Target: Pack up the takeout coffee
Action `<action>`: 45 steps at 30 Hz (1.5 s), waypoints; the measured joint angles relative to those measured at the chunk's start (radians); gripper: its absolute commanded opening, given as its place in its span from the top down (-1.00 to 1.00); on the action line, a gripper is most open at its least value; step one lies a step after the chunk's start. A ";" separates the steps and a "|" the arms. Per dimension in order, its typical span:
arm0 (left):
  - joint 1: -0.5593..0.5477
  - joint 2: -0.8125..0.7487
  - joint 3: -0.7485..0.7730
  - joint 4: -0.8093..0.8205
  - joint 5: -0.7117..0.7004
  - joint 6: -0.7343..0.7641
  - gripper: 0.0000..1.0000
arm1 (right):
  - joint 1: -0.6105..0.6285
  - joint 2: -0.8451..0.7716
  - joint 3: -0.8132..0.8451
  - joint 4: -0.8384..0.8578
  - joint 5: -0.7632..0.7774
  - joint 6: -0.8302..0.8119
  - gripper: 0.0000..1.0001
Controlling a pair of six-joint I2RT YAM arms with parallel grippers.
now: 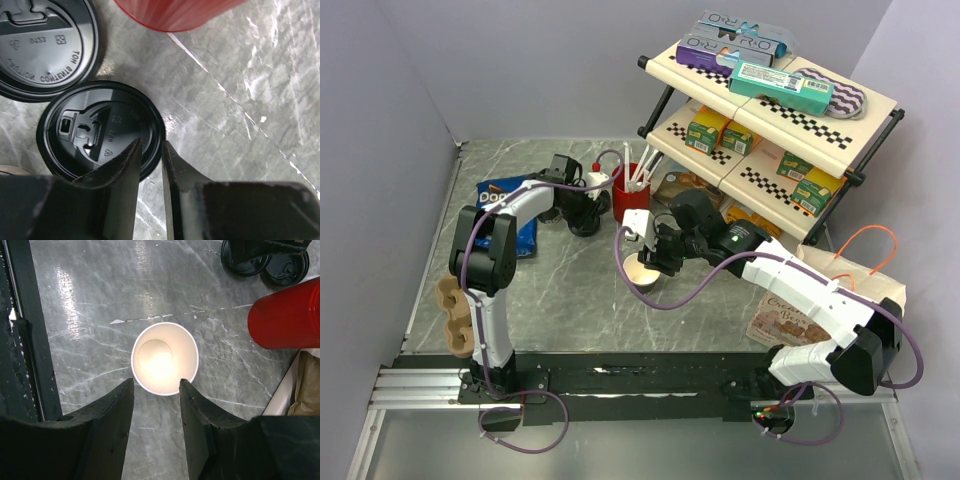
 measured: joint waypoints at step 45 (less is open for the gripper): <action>0.061 0.079 0.120 -0.118 0.132 -0.025 0.98 | -0.010 0.010 0.000 0.000 -0.001 0.000 0.03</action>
